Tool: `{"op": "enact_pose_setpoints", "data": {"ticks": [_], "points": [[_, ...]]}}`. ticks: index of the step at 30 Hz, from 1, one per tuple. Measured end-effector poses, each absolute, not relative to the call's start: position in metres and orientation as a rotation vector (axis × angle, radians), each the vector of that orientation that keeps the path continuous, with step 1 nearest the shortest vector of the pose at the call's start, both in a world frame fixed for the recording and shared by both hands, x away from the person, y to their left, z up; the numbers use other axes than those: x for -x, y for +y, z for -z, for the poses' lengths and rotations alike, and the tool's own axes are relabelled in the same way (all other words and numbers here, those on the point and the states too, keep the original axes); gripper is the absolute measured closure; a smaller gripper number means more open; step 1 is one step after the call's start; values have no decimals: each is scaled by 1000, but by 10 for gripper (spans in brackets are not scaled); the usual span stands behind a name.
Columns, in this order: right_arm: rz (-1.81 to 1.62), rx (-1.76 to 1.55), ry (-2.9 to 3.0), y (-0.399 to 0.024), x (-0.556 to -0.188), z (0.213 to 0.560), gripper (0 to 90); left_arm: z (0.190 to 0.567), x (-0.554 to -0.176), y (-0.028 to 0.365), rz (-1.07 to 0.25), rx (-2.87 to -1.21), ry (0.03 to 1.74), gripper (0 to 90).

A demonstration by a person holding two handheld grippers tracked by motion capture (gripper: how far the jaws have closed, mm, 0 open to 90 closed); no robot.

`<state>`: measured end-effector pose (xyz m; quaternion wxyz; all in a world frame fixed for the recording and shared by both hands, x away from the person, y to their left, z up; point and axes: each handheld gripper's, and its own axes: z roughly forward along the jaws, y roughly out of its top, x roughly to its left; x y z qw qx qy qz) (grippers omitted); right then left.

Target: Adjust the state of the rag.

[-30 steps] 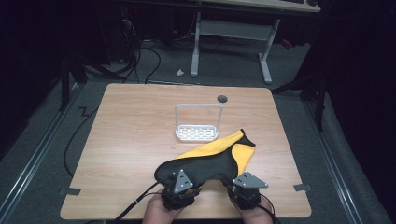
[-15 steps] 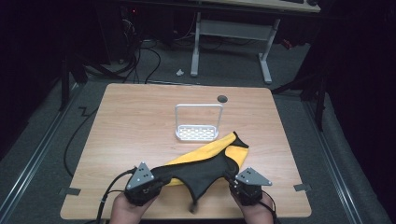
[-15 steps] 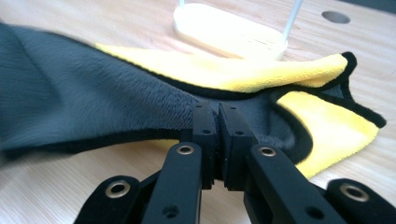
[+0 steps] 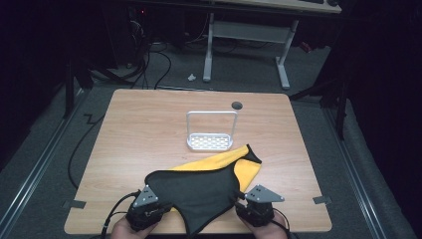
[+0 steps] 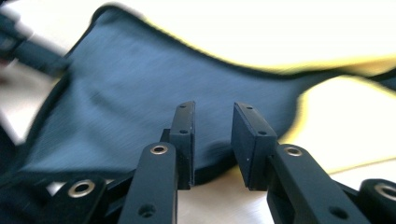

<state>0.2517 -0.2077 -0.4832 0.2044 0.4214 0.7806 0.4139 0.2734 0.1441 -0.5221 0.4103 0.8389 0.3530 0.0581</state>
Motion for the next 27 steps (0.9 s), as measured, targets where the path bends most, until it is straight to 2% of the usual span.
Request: {"op": "enact_pose_setpoints", "data": {"ticks": [2, 6, 8, 9, 11, 12, 16, 23, 27], "points": [[-1103, -1192, 2118, -210, -264, 483, 682, 523, -274, 150, -156, -2123, 897, 838], [-1030, -1301, 2114, -206, -303, 498, 551, 527, -282, 161, -154, -2104, 938, 838], [-1022, -1346, 2137, -199, -317, 508, 516, 527, -286, 163, -153, -2097, 951, 840], [-995, -1339, 2152, -194, -321, 513, 561, 527, -288, 164, -153, -2100, 948, 843], [-891, -1302, 2187, -185, -322, 520, 782, 527, -292, 165, -157, -2111, 943, 847], [-882, -1291, 2184, -185, -319, 520, 861, 527, -294, 166, -162, -2111, 948, 849], [-973, -1297, 2133, -207, -287, 500, 878, 527, -303, 167, -191, -2116, 958, 852], [-1012, -1386, 2045, -253, -206, 493, 814, 528, -323, 182, -275, -2078, 1032, 844], [-1022, -1372, 1996, -262, -206, 484, 783, 523, -318, 197, -279, -2028, 1082, 807]]}}
